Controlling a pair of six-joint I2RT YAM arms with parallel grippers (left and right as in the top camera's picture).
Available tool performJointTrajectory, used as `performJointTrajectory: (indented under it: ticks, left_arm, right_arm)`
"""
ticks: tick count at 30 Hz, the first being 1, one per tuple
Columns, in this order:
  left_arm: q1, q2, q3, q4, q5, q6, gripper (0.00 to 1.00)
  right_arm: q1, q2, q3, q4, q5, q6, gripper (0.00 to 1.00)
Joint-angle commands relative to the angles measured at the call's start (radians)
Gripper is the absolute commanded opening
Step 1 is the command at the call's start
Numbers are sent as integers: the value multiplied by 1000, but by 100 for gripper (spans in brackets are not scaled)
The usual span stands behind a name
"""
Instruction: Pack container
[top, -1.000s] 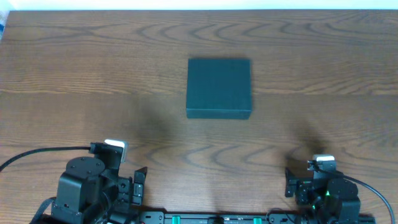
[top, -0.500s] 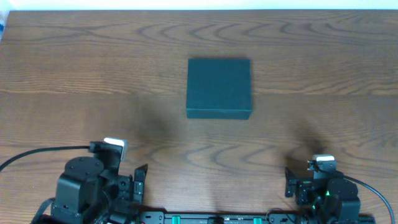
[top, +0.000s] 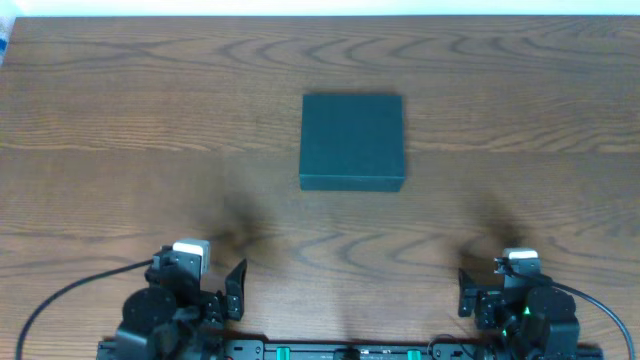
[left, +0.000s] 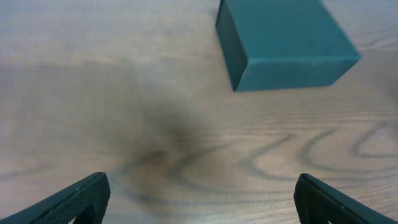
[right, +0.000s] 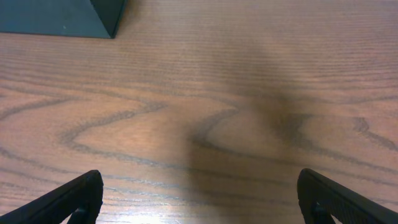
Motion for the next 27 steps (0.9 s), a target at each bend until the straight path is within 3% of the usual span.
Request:
performJointTrajectory:
  ticks: [1,4,20,27]
  left_arm:
    - [7,-85,-72,2,6,-71,95]
    - [6,-153,-127,2,11,-70,96]
    - [6,-151,-239,-59,-44,-93,96]
    - [6,-151,-255,-86,-161,-88,96]
  right_arm:
    - [-8,-6,-5,-7,-8,-12,99]
    - [-8,-6,-5,-7,-8,-12,99]
    - [-8,-6,-5,-7,-8,-12,99]
    - [-8,-6,-5,-7,-8,-12,99]
